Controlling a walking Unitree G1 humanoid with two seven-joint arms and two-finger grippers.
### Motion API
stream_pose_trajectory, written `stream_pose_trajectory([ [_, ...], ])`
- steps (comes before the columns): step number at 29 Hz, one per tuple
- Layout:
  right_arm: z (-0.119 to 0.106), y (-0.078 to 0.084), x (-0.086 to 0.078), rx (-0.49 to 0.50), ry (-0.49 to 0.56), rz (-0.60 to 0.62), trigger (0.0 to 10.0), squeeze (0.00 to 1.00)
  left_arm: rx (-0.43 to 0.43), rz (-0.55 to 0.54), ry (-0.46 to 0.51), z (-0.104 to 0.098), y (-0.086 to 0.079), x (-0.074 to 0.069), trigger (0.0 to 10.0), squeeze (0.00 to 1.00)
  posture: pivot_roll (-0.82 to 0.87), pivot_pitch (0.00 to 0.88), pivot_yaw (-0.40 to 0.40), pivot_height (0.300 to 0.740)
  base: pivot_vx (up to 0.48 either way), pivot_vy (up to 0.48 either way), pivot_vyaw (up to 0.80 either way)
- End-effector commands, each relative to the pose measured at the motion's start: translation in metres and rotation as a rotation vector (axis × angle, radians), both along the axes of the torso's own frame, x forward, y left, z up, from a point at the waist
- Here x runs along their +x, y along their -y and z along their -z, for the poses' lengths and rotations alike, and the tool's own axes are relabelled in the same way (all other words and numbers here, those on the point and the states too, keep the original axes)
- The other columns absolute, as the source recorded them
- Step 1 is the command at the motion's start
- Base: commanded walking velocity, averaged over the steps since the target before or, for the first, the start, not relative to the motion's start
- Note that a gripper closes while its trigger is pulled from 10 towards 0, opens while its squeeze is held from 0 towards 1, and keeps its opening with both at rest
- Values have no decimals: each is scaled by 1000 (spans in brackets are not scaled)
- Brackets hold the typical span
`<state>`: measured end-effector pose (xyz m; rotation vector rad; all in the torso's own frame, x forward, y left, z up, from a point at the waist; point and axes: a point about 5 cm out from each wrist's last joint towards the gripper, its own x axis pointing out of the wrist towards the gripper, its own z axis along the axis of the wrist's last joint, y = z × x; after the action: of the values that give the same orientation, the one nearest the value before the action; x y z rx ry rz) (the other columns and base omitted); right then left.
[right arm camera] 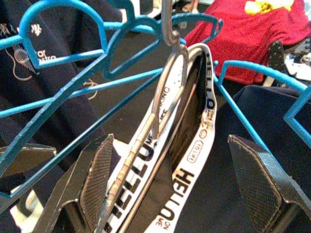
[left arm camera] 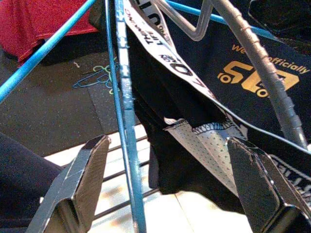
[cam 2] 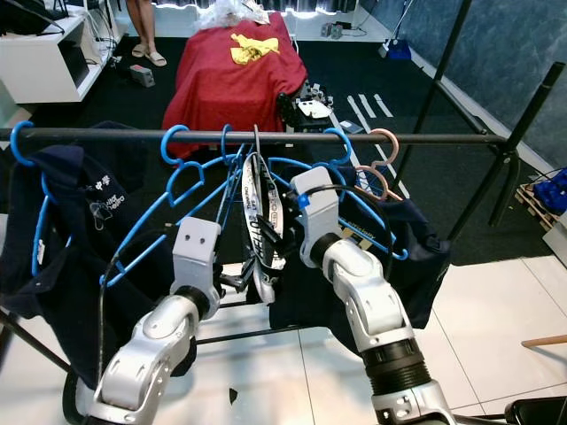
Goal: Hang hanger
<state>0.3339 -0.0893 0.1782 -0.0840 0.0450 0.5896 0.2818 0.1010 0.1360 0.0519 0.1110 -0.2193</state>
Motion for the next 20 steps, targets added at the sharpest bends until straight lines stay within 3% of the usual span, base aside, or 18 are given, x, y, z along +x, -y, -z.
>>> stream_pose_trajectory([
  [1,4,-1,5,-19,-23,-9,10000,0,10,5,-5,2,0,-1,10000,0,-6,112,-64,740,0,0,0],
  [10,6,-4,18,-58,-51,-34,10000,0,16,1,-3,1,-2,0,10000,0,2,111,-64,740,0,0,0],
  [20,-12,-10,31,-63,-14,-148,10000,0,24,-6,-15,4,-5,-4,10000,0,7,124,-64,740,0,0,0],
])
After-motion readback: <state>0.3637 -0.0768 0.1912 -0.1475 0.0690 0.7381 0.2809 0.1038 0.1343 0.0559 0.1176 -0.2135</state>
